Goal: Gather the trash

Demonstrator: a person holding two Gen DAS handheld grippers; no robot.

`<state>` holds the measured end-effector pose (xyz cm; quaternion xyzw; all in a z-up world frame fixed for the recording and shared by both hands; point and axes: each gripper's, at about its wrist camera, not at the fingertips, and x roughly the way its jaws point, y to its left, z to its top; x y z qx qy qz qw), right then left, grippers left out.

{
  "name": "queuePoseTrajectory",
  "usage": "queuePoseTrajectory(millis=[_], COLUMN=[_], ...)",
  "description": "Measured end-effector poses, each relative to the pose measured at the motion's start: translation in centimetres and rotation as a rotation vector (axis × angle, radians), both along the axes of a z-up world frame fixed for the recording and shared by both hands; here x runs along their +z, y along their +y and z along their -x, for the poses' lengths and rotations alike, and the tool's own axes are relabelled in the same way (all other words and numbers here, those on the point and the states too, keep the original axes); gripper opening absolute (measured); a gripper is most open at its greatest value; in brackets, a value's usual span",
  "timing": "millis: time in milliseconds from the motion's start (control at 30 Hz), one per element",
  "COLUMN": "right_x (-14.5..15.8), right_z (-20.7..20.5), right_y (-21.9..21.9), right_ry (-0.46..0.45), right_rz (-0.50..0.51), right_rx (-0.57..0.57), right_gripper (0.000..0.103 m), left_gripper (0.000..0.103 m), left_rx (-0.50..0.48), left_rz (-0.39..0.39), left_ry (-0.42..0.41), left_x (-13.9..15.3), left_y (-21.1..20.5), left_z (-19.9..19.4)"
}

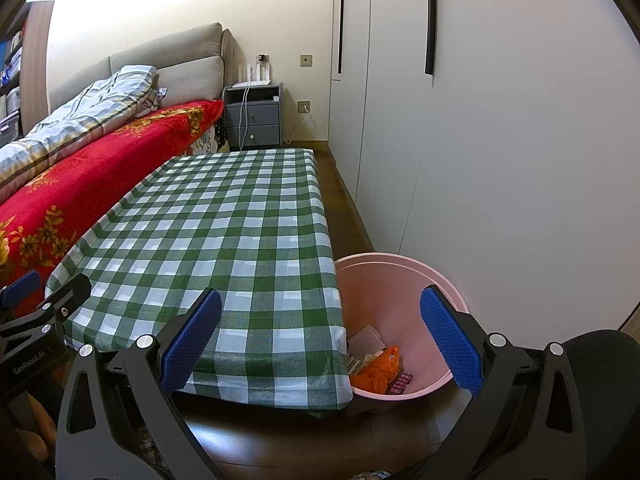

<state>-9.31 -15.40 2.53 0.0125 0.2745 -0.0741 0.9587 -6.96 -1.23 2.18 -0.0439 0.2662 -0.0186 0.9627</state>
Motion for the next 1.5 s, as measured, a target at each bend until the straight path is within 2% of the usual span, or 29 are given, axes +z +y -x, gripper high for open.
queuePoseTrajectory(millis=[1500], right_x=[0.12], right_z=[-0.10], right_y=[0.31], right_ry=[0.004], right_rz=[-0.004], right_rx=[0.004], right_gripper=[0.098], left_gripper=[0.095], left_rx=[-0.011], left_rz=[0.000], left_ry=[0.007], left_x=[-0.28], left_y=[-0.17], left_z=[0.20])
